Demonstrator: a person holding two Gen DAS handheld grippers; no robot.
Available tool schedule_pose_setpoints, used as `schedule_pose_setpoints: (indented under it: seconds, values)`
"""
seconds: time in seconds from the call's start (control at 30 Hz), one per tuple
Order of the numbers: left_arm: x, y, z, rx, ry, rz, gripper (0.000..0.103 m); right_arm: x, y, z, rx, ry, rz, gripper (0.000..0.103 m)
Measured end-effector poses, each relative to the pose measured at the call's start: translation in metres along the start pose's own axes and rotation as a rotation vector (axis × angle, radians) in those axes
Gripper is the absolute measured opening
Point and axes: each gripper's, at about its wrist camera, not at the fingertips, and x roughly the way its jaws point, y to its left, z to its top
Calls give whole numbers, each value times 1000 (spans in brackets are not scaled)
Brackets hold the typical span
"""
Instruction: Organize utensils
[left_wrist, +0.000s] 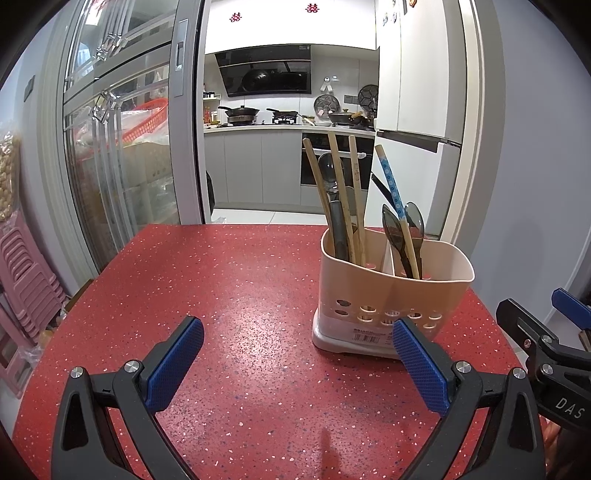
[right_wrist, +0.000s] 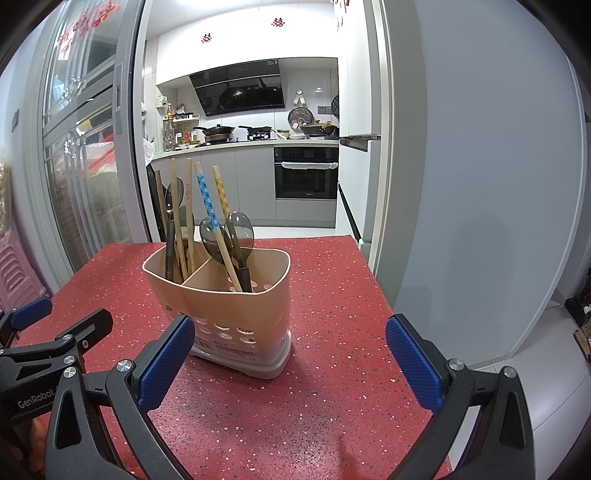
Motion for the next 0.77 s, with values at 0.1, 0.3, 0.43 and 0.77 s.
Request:
schedule_pose_setpoints:
  seconds: [0.1,0.3,0.43,0.77]
  values:
    - [0,0,0,6,-4,-1,103,0,0,0,1,0,0,103]
    - [-2,-1,0,12,-14,2,103,0,0,0,1,0,1,103]
    - [-2,-2,-1,13,-15,1,103,-2,2,2,-1,-3,2,103]
    - [-3,-4,0,23,-20,2,103,-4,2,2,-1,-5,1,103]
